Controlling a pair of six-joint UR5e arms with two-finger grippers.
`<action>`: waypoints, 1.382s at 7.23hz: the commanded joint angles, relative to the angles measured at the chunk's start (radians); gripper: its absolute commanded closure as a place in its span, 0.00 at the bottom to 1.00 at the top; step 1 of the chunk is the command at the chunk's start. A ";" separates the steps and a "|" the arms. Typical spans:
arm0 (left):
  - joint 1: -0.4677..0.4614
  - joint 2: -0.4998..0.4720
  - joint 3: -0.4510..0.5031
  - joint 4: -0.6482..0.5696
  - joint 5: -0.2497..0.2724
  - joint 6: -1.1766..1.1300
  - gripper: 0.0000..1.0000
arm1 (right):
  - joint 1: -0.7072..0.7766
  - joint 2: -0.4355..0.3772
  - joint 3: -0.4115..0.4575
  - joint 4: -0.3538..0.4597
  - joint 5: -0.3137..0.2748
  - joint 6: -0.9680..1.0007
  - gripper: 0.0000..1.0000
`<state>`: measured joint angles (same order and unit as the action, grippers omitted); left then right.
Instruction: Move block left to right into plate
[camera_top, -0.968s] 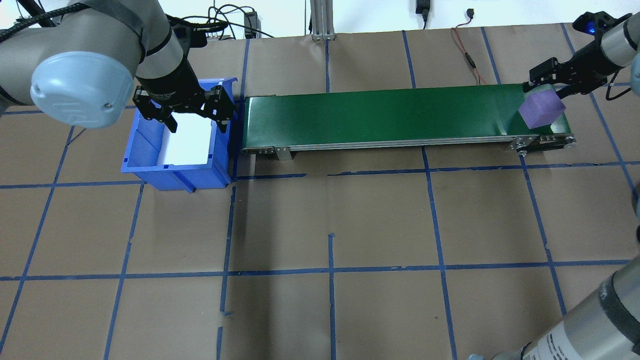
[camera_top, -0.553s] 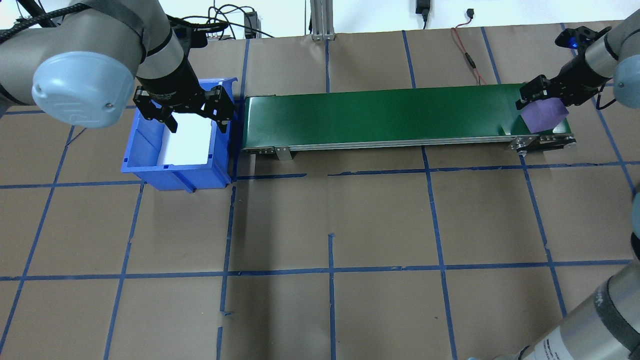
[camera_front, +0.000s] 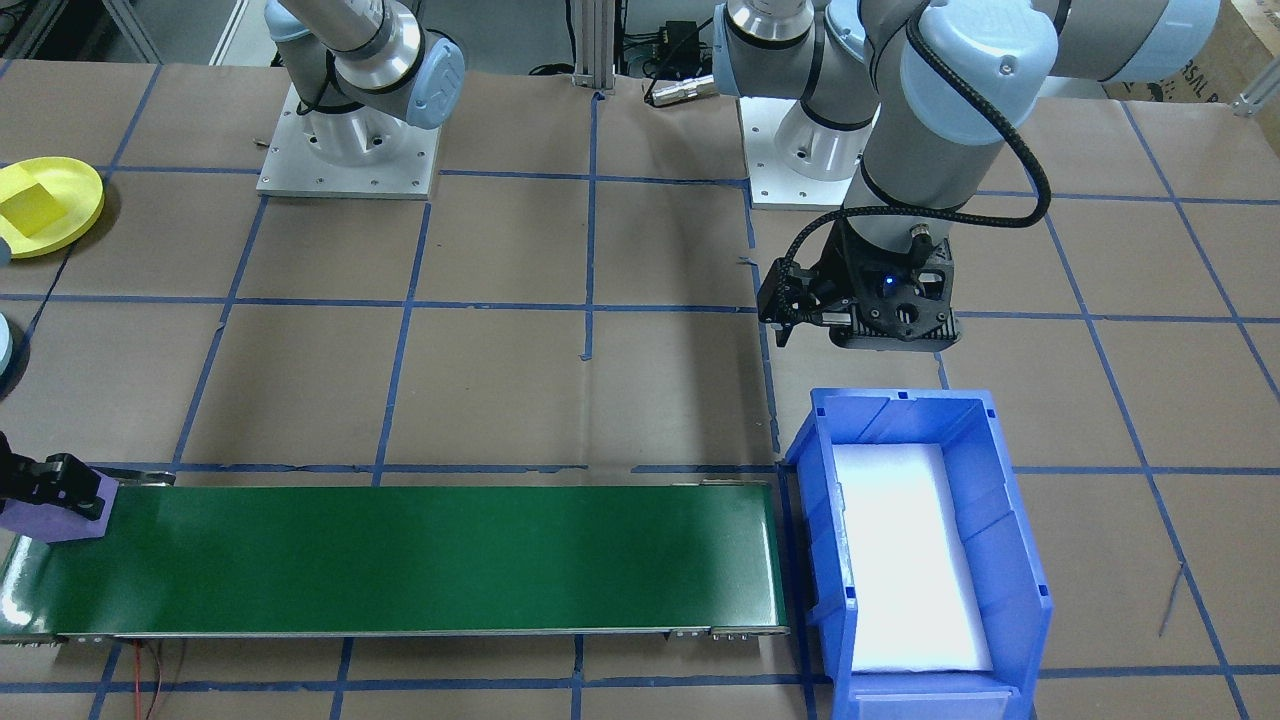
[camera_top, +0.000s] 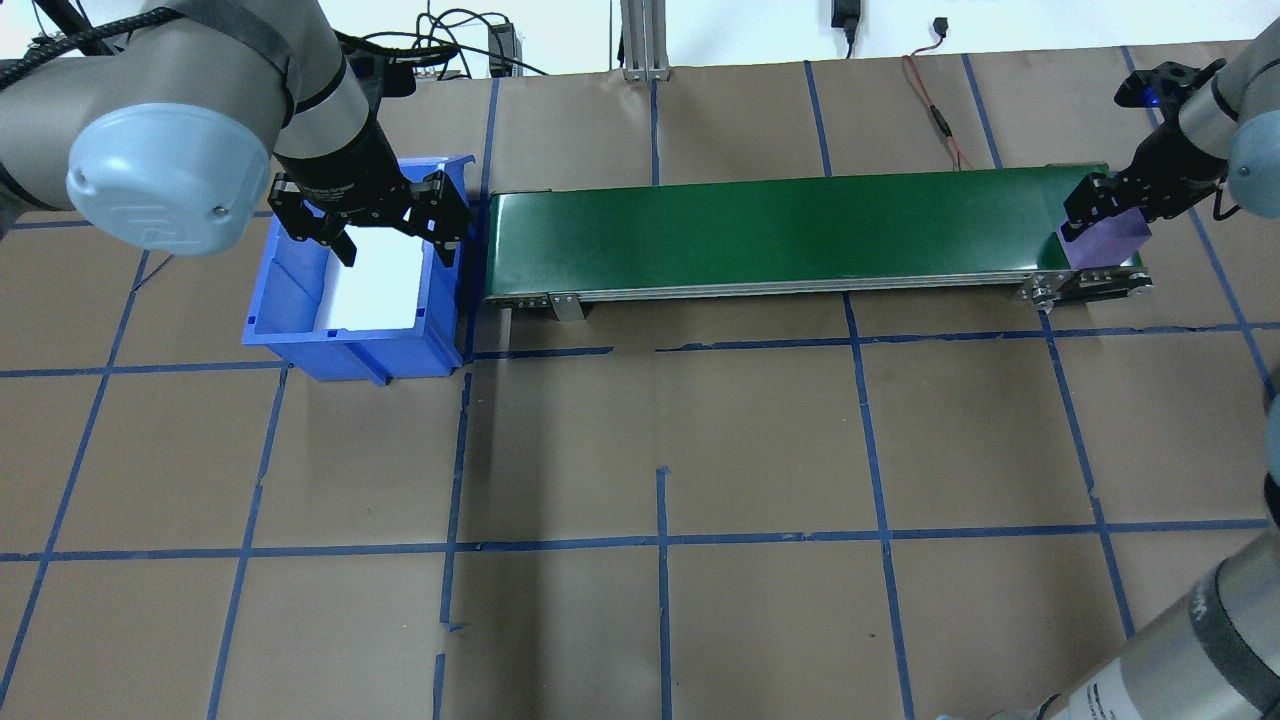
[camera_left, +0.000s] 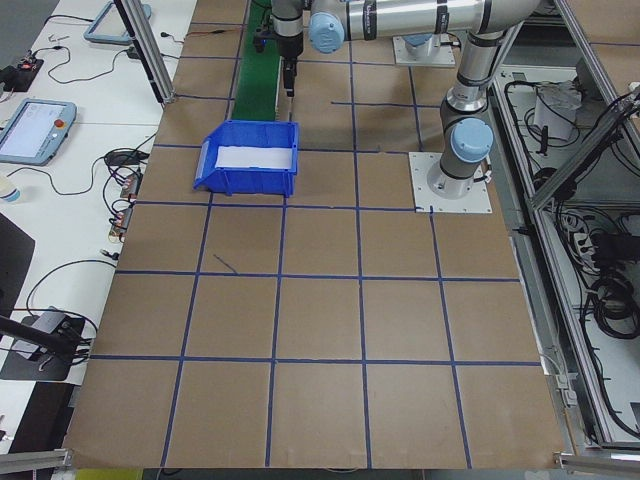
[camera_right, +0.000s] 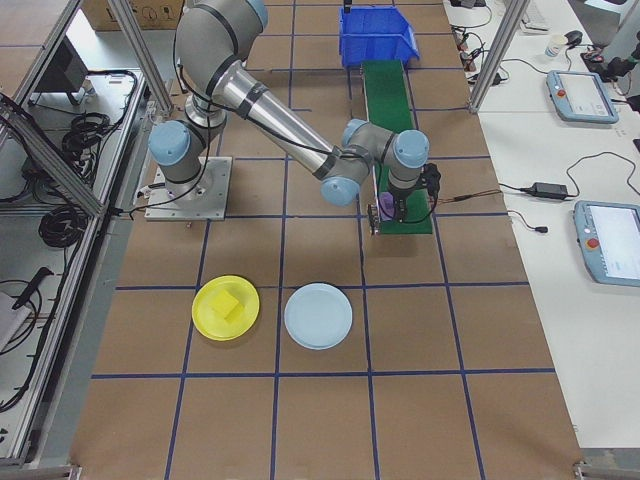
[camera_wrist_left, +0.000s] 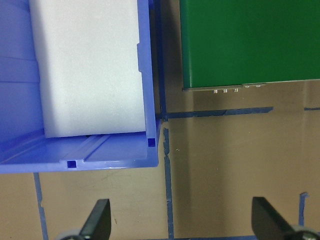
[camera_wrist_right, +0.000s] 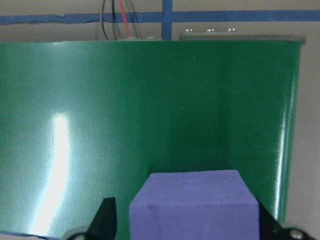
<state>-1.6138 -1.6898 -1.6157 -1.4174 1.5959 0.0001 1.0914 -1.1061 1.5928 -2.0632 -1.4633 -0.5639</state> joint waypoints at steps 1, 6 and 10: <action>0.000 -0.001 0.000 0.000 0.001 0.001 0.00 | -0.001 -0.027 0.003 0.005 -0.049 -0.021 0.70; 0.000 -0.002 0.000 0.000 0.001 -0.002 0.00 | -0.271 -0.187 0.209 0.000 -0.198 -0.294 0.70; 0.000 -0.004 -0.001 0.000 0.004 0.004 0.00 | -0.442 -0.166 0.234 -0.096 -0.189 -0.462 0.74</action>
<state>-1.6137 -1.6935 -1.6167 -1.4174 1.5976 0.0006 0.6970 -1.2851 1.8220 -2.1166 -1.6585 -0.9829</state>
